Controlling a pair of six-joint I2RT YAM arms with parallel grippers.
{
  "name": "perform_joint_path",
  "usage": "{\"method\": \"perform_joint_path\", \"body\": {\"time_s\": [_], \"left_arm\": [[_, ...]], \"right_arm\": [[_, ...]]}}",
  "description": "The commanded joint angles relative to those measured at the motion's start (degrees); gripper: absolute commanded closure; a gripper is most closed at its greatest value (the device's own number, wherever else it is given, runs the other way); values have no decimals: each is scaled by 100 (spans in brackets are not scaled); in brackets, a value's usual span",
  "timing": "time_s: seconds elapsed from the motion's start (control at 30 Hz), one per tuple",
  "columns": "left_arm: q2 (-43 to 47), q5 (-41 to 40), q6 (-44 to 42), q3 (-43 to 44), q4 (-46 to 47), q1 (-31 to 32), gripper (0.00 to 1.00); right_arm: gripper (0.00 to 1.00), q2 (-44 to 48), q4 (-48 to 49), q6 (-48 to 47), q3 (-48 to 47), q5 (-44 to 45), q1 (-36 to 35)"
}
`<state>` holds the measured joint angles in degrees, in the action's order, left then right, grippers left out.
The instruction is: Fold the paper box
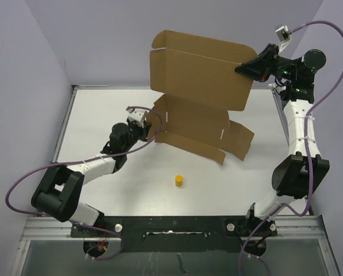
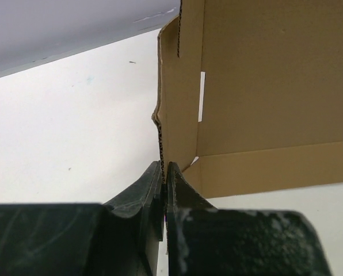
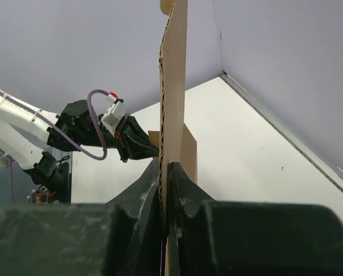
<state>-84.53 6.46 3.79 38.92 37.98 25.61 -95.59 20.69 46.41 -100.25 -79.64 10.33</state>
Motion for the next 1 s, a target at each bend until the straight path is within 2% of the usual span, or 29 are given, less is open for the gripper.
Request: {"method": "perform_joint_path", "body": {"time_s": [0.0,0.03,0.07,0.13,0.2,0.4,0.47,0.6,0.7,0.73,0.8,0.87,0.97], "left_arm": [[414,-836,-289,-290,858,210,100],[416,-772,-302,-361,956,212,100],[430,-724,-295,-444,1030,208,96],[513,-553,-201,-644,1196,178,78],[732,-133,-55,-810,1198,14,66],[1899,1952,1204,-1107,782,-1619,37],[2280,2496,1383,-1083,604,-2168,31],[2556,3521,940,-736,-78,-2977,32],[2000,4758,171,-369,-274,-3388,39],[1712,5344,-183,-265,-179,-3465,45],[1054,6030,-314,-112,486,-3485,54],[376,6392,260,-46,1772,-3413,63],[-541,6702,872,199,3220,-3262,66]], "right_arm": [[100,-14,1263,296,257,-384,-159],[100,-29,1619,543,308,-451,-176],[100,-60,2003,829,352,-508,-187],[100,-109,2861,1474,411,-625,-186],[100,-160,3577,2069,412,-742,-181],[100,-276,4917,3251,382,-885,-137],[100,-356,5287,3623,309,-878,-144],[100,-505,5713,4124,145,-861,-138],[100,-513,5718,4165,120,-844,-146],[100,-521,5718,4178,115,-828,-145],[100,-530,5714,4187,123,-820,-145],[100,-525,5723,4200,133,-817,-145],[100,-505,5717,4237,138,-817,-153]]}}
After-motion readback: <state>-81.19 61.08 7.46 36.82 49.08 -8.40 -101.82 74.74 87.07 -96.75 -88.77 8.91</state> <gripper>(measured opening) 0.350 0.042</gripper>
